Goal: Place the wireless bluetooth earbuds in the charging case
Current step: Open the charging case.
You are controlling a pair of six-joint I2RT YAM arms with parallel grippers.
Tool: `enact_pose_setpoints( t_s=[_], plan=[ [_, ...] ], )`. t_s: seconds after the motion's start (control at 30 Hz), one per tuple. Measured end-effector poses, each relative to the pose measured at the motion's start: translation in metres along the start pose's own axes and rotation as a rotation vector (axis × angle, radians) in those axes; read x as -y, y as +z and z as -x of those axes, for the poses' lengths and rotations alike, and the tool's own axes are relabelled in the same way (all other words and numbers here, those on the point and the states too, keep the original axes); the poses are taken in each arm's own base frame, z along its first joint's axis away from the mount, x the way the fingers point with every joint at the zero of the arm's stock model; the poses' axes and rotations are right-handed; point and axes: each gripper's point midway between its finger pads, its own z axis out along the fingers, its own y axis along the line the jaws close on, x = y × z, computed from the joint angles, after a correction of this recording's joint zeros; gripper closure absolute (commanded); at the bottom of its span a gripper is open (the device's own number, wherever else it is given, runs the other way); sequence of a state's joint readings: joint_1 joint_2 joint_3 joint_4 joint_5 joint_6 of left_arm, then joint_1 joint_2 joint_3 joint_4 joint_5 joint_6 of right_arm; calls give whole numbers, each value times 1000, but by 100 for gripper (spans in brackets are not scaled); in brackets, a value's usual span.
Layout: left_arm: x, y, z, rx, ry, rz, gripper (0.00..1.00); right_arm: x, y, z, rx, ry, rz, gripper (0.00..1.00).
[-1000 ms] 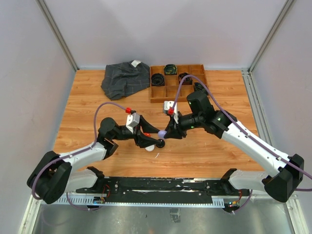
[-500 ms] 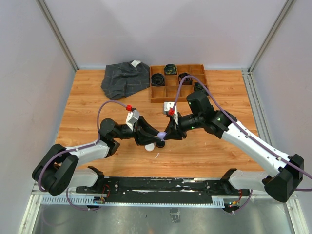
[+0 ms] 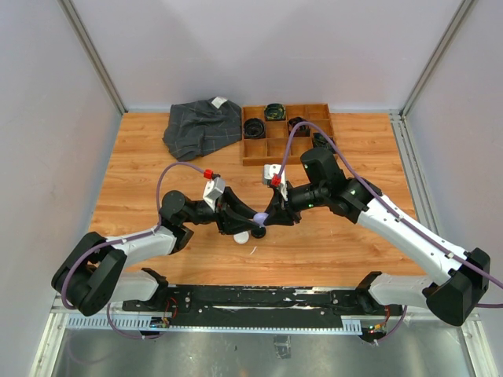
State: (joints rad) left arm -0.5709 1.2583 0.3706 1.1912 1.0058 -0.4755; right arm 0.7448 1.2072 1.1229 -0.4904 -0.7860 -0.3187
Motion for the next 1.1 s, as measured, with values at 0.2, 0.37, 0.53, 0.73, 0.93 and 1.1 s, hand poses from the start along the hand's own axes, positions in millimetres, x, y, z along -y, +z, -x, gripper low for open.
enact_pose_setpoints(
  t_s=[0.2,0.37,0.53,0.73,0.93,1.1],
  plan=[
    [1,1,-2,-6,-6,-2,67,0,0,1,2,-2,0,92],
    [0,1,-3,-9,-2,1,89,0,0,1,1,-2,0,89],
    [-1,1,-1,-4,11,9,100,0,1,1,2,-3,-2,77],
    [-3,-1,5,17,70,40,100,4,-1,6,17,-25,-30,70],
    [-2,-3,12,40,132,62,100,10,-5,14,41,-55,-81,65],
    [-4,-4,10,34,147,73,100,14,-8,15,48,-54,-123,62]
  ],
)
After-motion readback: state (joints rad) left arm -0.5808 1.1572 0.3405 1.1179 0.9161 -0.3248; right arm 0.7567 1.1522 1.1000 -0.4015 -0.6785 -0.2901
